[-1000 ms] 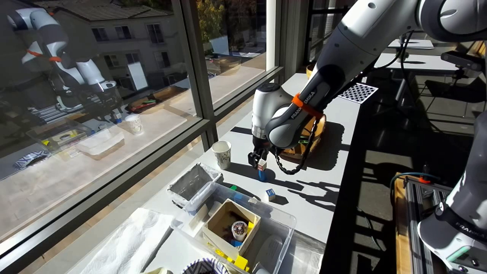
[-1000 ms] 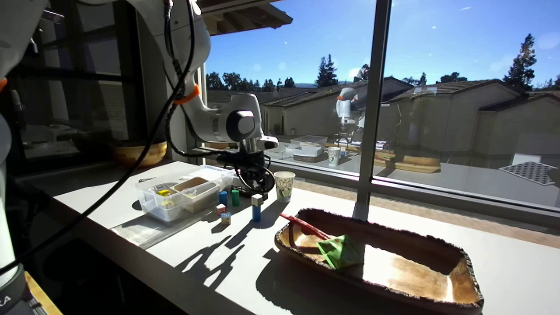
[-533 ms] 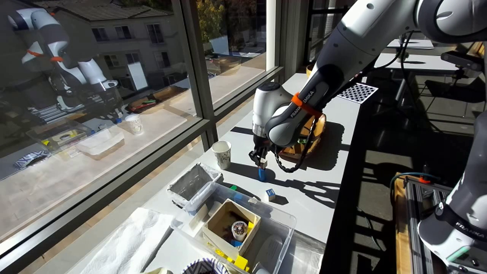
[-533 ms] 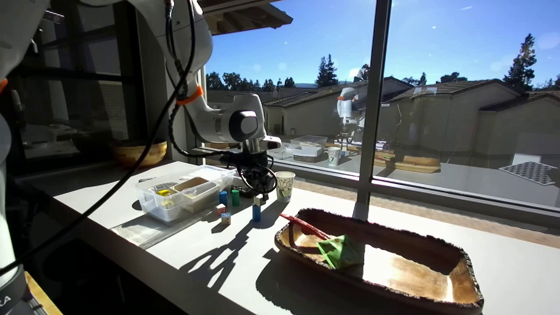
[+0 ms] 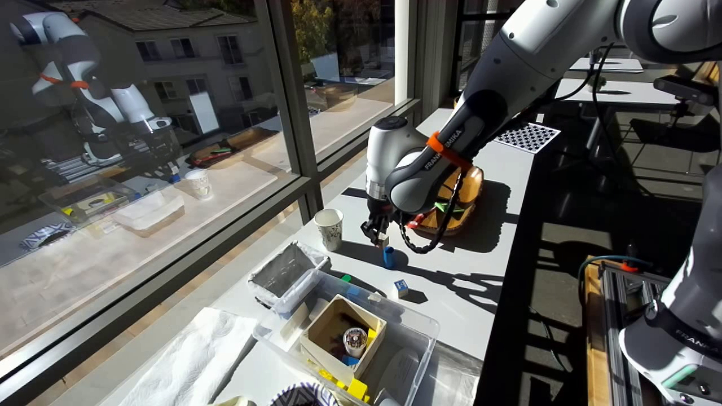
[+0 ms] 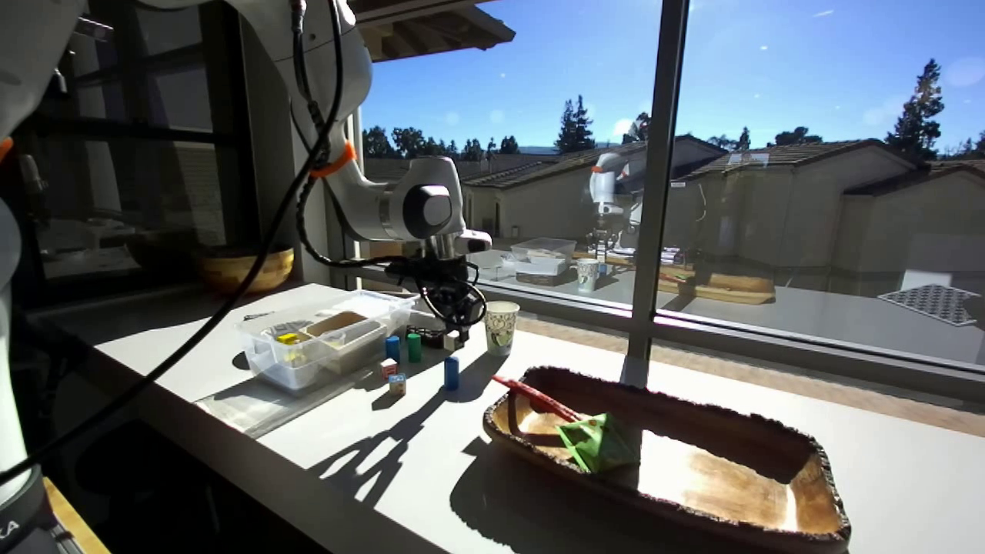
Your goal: Stack two cubes and one blue cylinder together.
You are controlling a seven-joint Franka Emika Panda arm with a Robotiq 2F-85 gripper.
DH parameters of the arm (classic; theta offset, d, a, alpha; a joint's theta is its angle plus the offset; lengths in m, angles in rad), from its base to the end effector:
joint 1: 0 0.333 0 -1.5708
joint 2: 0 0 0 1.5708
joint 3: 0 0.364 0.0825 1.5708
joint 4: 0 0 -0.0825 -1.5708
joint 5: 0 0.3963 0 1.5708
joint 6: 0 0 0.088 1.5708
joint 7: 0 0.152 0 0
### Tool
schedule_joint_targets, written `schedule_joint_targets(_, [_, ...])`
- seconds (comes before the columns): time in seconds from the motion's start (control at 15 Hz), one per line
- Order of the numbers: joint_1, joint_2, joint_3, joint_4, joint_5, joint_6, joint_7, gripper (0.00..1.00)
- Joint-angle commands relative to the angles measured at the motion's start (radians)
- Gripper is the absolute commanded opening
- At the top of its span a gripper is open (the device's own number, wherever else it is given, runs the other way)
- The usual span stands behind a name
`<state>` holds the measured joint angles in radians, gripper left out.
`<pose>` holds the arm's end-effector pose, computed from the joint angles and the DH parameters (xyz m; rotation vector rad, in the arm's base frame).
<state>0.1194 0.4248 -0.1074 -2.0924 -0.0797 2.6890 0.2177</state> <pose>0.6366 0.0099 0.2240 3.0593 -0.1894 0.2786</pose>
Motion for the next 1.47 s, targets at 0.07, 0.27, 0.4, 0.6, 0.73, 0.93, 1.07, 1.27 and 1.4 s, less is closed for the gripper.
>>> schedule_joint_targets(0.07, [-0.007,0.039,0.035,0.054,-0.001,-0.058,-0.016,0.09])
schedule_joint_targets(0.27, [-0.014,0.083,0.058,0.079,0.007,-0.049,-0.042,0.09])
schedule_joint_targets(0.4, [-0.020,0.116,0.076,0.096,0.013,-0.039,-0.071,0.09])
schedule_joint_targets(0.6, [-0.026,0.158,0.093,0.125,0.018,-0.044,-0.098,0.09])
schedule_joint_targets(0.73, [-0.019,0.179,0.092,0.145,0.011,-0.048,-0.100,0.09])
schedule_joint_targets(0.93, [-0.021,0.209,0.097,0.173,0.015,-0.053,-0.113,0.09])
schedule_joint_targets(1.07, [-0.032,0.229,0.108,0.192,0.028,-0.053,-0.123,0.09])
schedule_joint_targets(1.27, [-0.034,0.250,0.110,0.212,0.038,-0.057,-0.116,0.61])
schedule_joint_targets(1.4, [-0.026,0.243,0.100,0.212,0.031,-0.057,-0.102,0.73])
